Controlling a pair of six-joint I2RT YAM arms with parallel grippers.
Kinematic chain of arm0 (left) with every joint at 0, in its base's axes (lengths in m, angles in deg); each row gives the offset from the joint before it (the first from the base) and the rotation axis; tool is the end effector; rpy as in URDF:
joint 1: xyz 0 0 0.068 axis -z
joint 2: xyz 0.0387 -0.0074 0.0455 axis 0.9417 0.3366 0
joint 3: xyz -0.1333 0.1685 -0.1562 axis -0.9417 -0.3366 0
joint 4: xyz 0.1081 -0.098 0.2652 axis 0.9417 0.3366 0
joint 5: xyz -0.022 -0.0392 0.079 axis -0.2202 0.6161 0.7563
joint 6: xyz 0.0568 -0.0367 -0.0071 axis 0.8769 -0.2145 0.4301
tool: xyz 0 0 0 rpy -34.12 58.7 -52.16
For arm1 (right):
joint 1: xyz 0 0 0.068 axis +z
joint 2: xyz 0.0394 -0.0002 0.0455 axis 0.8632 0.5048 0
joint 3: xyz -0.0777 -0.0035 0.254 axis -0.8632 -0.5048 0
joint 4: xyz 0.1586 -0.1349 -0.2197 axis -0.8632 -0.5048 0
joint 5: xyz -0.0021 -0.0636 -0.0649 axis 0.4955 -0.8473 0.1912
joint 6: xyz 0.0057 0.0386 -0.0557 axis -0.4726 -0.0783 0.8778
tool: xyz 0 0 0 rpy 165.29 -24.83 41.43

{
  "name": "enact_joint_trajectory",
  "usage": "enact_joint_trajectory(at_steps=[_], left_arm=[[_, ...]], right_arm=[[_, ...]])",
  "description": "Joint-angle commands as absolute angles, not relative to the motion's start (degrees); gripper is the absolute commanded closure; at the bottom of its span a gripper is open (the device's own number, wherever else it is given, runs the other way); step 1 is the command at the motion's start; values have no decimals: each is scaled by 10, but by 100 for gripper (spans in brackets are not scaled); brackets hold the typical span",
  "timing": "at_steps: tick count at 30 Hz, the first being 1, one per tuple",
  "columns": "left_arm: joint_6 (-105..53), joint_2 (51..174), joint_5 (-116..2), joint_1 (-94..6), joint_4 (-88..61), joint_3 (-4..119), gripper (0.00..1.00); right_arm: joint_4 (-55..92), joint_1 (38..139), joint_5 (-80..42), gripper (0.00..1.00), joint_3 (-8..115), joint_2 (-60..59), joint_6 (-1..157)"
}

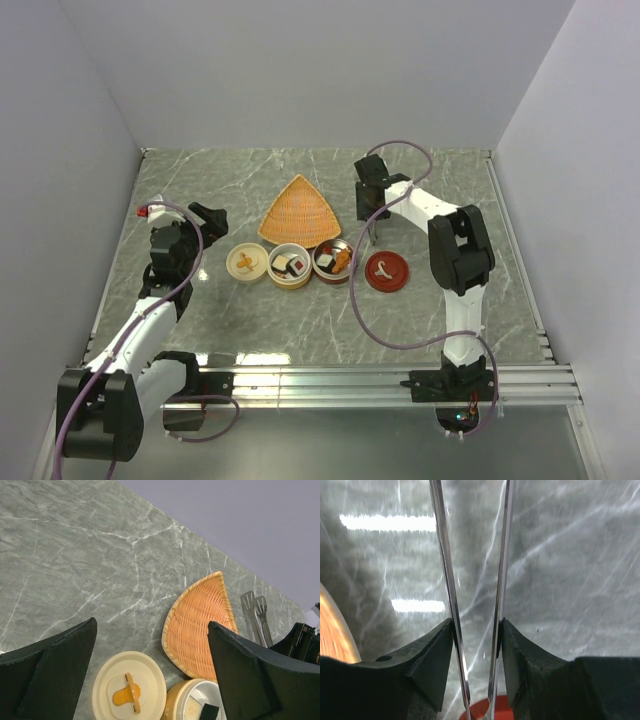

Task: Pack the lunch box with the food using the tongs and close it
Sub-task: Put down the clamp

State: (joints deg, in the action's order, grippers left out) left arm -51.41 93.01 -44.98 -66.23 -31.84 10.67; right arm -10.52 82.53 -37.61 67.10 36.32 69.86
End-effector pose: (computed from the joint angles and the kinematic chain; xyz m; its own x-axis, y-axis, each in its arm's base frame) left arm 0.2809 -0.0164 0.2112 -0.1356 -0.5942 -0.7928 -0.0975 0.8043 -0.5862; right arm 0.4545 0.1801 0.1423 -0.8355 -0.0782 -0.5438 -0.0774 0.9967 -0.0246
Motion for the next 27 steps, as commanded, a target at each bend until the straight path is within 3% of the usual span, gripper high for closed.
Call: enact_joint_trajectory(at_steps=[1,14,19,20,27], left_arm=[[-515,933,-450,-661,-346,125,0],[-516,933,-453,-661,-348,123,0],[-517,932,-452,-661,-348,122,1],[-516,931,-452,-661,-349,122,0],[-516,929,-451,-661,-348,120,1]], right_arm=[[-100,814,-377,51,710,376,703],[-64,806,-370,44,708,397,696],[-42,807,-361,30,702,383,698],[-35,807,-360,20,700,379,698],[1,807,-384,18,652,312,694]])
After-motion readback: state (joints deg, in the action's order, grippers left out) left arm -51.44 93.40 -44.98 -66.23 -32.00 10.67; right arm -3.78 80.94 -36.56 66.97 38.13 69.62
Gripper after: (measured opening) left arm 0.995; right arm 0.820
